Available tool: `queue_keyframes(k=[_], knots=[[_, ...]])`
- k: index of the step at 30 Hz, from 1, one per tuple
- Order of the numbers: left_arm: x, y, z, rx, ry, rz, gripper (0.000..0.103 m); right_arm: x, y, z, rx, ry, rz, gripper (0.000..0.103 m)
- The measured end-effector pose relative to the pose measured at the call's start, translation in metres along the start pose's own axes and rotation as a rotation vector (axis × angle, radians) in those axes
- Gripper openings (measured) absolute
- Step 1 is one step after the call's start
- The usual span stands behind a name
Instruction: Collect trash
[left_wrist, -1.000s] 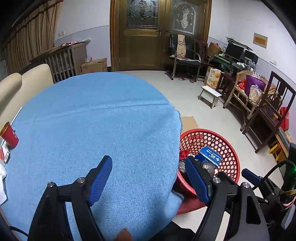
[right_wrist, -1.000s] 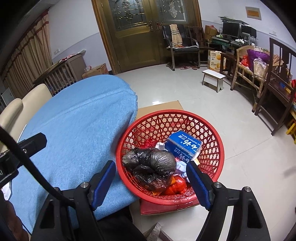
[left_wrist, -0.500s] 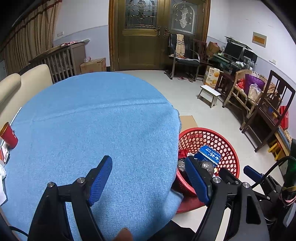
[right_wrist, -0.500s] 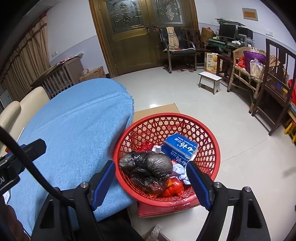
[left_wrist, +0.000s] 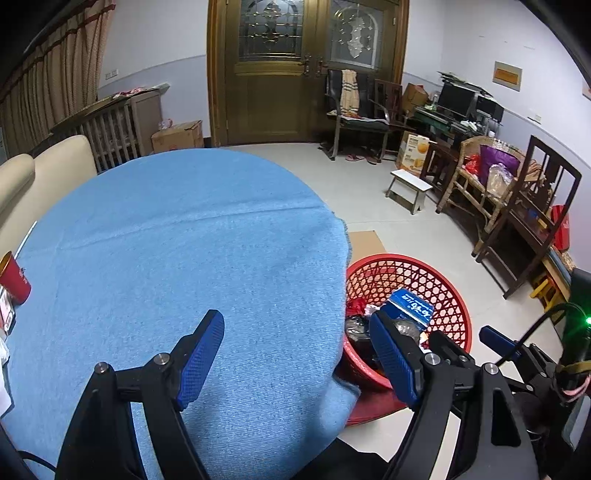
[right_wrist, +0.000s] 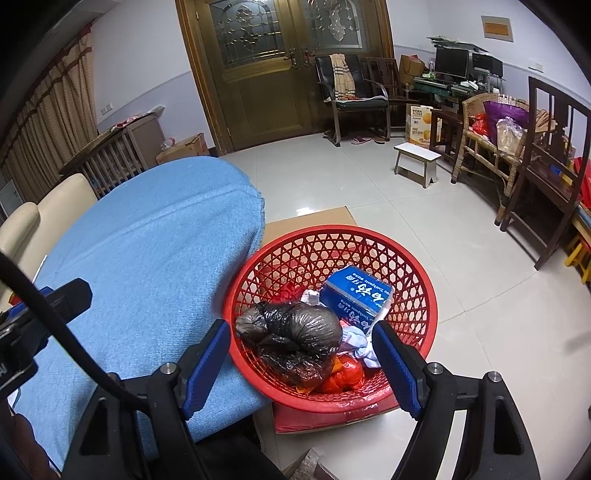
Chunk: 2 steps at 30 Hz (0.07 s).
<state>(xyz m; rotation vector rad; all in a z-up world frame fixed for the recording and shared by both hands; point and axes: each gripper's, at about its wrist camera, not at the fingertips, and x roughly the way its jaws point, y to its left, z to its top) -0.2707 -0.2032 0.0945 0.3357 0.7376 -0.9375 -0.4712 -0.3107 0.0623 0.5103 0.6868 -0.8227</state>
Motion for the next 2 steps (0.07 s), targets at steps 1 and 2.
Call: queue_keyframes(k=[1,2], knots=[[-0.0007,0.0001,0.0000,0.002,-0.002,-0.004,0.081,0.0003,-0.0003,0.0000,0.001,0.001,-0.001,0.082],[-0.0011,0.0004,0.0000,0.002,-0.002,-0.005,0.081,0.0004,-0.0004,0.0001,0.001,0.002,-0.002,0.082]])
